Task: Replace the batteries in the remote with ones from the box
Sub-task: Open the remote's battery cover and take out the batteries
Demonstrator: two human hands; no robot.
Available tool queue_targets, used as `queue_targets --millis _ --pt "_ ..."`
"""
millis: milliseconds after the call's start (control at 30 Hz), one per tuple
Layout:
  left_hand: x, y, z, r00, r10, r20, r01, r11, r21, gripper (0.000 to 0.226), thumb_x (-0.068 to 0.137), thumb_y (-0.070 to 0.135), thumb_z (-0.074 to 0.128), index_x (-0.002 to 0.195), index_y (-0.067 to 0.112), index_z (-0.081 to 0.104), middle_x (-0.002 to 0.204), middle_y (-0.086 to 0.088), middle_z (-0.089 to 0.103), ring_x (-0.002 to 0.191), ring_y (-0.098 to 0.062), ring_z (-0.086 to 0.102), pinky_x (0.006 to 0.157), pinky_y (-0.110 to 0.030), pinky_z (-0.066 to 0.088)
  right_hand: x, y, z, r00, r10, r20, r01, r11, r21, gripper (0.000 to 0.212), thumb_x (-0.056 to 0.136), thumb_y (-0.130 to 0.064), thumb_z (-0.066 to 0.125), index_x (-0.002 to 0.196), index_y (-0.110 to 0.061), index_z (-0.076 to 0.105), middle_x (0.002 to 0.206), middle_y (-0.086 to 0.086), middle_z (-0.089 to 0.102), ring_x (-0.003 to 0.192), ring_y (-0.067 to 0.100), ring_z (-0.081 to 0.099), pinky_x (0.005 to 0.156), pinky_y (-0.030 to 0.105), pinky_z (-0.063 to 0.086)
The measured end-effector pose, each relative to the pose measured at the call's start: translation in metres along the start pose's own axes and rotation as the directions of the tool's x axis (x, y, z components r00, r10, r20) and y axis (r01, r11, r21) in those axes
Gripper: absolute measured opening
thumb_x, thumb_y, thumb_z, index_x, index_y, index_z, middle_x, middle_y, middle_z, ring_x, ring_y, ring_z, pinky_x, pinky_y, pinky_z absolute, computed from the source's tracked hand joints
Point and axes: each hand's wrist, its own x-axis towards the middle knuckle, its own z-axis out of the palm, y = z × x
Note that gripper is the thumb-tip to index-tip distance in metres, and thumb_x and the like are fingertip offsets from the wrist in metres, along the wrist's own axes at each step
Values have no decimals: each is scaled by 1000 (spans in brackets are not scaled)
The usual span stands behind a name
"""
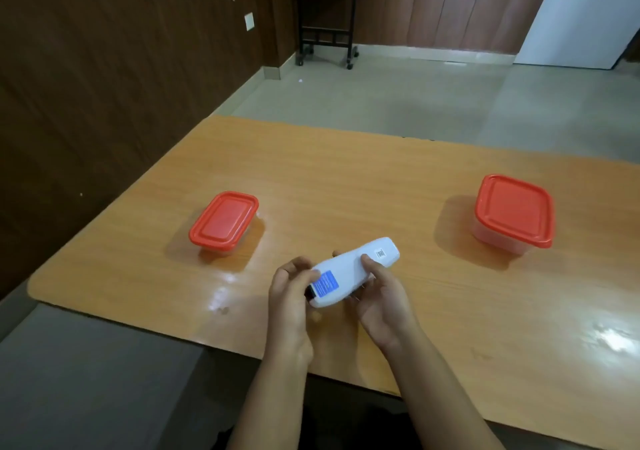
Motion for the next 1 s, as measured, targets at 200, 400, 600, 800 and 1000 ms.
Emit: queue_targets --millis 200,400,600,800,1000 --pt "37 2 -11 994 -111 1 110 991 -75 34 95 34 47 123 16 56 121 -4 64 110 -19 60 85 -30 45 -4 -14 -5 986 154 66 -96 841 -533 18 92 -20 54 109 -13 56 83 10 72 69 20 68 64 33 55" --pt "45 -9 -2 916 -285 282 283 958 49 67 85 72 35 89 15 70 85 -2 73 86 -24 66 86 -38 47 -2 -13 2 908 380 175 -183 737 -650 31 93 -19 56 121 -12 47 81 13 69 67 20 66 61 29 55" --pt "49 -12 -2 944 -194 267 224 970 -89 60 88 69 35 84 17 64 66 1 68 72 -17 67 84 -38 48 -7 -16 0 869 463 177 -244 711 -659 42 96 -48 43 114 -14 59 93 18 69 82 36 64 75 41 56" --pt "53 -11 7 984 -67 163 55 995 79 70 93 64 23 59 16 60 64 -6 64 60 -20 56 65 -32 43 -13 -15 -5 906 401 137 -172 643 -746 34 96 -38 49 107 -7 59 93 18 73 82 30 68 83 44 55" --pt "52 -13 11 985 -31 168 40 998 -50 70 96 57 25 54 8 50 47 -6 51 45 -21 48 52 -26 39 -15 -13 -6 865 478 152 -259 685 -681 37 94 -32 54 109 1 61 95 20 69 82 32 67 78 43 56"
